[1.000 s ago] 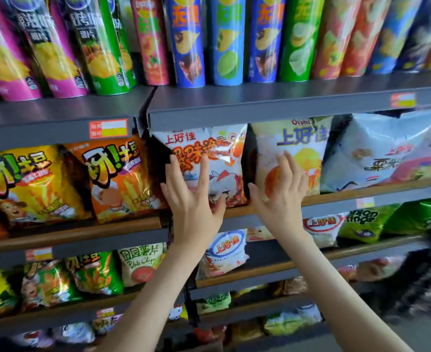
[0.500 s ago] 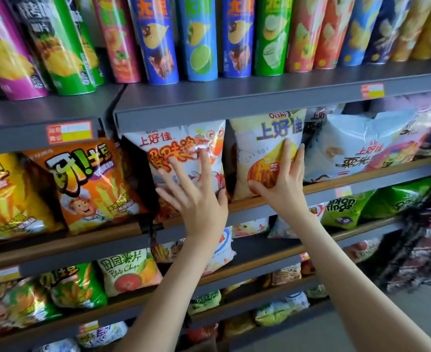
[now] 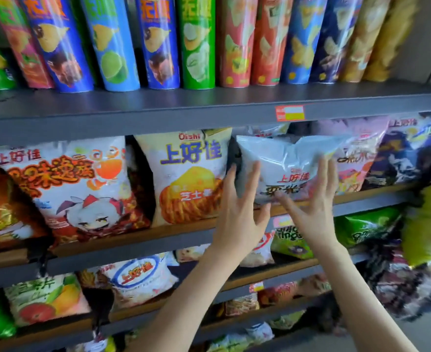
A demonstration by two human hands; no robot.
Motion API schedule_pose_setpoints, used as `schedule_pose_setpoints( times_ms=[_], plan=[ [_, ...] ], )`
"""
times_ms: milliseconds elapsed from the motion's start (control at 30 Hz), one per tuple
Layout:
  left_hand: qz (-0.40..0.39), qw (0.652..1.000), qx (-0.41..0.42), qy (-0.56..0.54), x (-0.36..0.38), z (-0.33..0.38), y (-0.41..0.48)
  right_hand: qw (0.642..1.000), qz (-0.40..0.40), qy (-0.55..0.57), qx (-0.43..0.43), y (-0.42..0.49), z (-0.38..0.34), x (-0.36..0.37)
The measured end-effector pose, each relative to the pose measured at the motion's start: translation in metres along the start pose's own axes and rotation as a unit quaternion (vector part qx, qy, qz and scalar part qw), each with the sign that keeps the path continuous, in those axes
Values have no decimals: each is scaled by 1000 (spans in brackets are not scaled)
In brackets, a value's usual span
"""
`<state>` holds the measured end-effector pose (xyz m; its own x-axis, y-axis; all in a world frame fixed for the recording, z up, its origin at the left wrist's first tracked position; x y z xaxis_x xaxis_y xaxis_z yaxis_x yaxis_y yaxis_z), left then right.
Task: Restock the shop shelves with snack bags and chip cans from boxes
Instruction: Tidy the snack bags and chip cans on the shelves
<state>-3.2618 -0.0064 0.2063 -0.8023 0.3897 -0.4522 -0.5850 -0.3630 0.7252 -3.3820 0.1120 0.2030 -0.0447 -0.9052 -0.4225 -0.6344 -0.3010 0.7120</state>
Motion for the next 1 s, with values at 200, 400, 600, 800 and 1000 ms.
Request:
schedule_pose_setpoints(
  times_ms=[200,400,600,800,1000],
  plan=[
    [13,997,-82,-3,35,-10,33,987,-132,73,-61,42,11,17],
    [45,989,-141,15,30,-1,43,983,-114,117,-81,67,17,12],
    [0,982,-186,38,31,-2,46,983,-130,102,-75,68,17,17],
    [75,962,-40,258,41,35,37,980,-143,94,-99,65,18,10],
    [90,959,-148,225,68,19,45,992,87,-88,-6,63,77,-53]
  ],
)
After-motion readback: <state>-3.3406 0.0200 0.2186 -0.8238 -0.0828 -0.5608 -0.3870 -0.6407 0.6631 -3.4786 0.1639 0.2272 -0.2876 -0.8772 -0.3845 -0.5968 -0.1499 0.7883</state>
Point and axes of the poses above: each hand's wrist, its own y-axis towards the middle knuckle, its own x-axis out of the palm, z = x × y, the point moved 9 cm from there along y, towards the middle knuckle, and after that the axes turned 6 degrees about -y, right-handed, at the moved point
